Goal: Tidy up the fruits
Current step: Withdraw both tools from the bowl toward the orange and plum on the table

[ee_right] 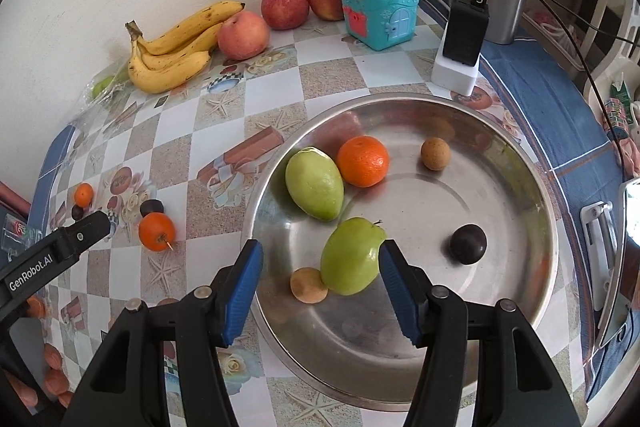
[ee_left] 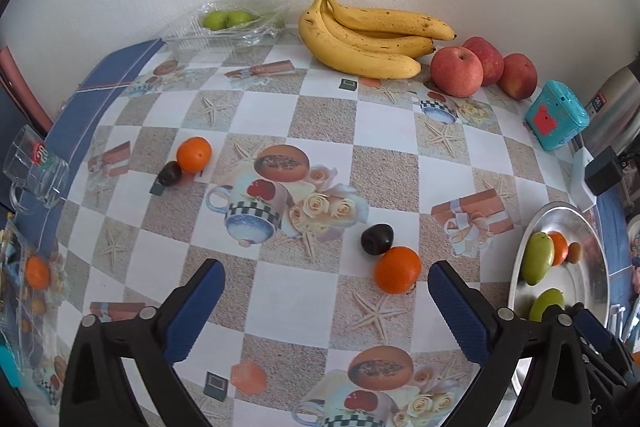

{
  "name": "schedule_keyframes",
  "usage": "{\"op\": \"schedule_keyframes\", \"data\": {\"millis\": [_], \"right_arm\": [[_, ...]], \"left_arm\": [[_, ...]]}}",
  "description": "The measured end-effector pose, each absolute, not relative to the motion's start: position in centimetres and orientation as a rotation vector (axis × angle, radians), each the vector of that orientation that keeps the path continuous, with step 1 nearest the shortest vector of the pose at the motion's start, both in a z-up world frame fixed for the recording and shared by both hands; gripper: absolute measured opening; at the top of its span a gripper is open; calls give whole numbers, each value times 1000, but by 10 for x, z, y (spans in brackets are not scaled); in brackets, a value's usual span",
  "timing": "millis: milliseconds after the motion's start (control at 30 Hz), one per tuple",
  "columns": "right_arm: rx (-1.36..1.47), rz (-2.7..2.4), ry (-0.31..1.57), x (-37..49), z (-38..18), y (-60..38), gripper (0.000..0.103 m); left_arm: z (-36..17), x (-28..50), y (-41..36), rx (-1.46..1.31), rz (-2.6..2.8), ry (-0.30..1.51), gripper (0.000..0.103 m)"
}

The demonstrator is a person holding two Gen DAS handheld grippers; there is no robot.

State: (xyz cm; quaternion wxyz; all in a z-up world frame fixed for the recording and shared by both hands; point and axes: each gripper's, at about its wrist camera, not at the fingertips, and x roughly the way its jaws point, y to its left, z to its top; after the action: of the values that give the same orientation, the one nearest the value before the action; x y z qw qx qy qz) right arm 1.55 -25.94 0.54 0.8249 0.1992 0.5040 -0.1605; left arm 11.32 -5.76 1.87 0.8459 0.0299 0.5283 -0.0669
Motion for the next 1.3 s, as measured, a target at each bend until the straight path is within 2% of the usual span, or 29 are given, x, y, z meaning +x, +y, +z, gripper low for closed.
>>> {"op": "schedule_keyframes", "data": {"millis": [67, 167, 233, 267, 367, 467, 867, 1300], "right_arm": [[423, -345, 1064, 15, 5, -258, 77], [409, -347, 1063, 17, 4, -257, 77], [400, -351, 1057, 17, 4, -255, 82], [395, -353, 1053, 17, 4, -255, 88], [389, -357, 1043, 19, 3, -252, 88], [394, -358, 1033, 20, 2, -250, 95], [387, -338, 970, 36, 8, -230, 95], [267, -227, 986, 66, 8, -171, 95]], "left_arm": [[19, 114, -56, 69, -143, 1105, 103], [19, 115, -52, 62, -144, 1098, 103], [19, 117, -48, 56, -142, 1096, 103], [19, 118, -45, 54, -140, 1095, 103], [20, 121, -38, 49, -133, 1087, 103], [20, 123, -31, 23, -153, 1078, 103], [16, 130, -12, 27, -173, 1066, 103], [10, 148, 46, -50, -78, 1054, 103]]}}
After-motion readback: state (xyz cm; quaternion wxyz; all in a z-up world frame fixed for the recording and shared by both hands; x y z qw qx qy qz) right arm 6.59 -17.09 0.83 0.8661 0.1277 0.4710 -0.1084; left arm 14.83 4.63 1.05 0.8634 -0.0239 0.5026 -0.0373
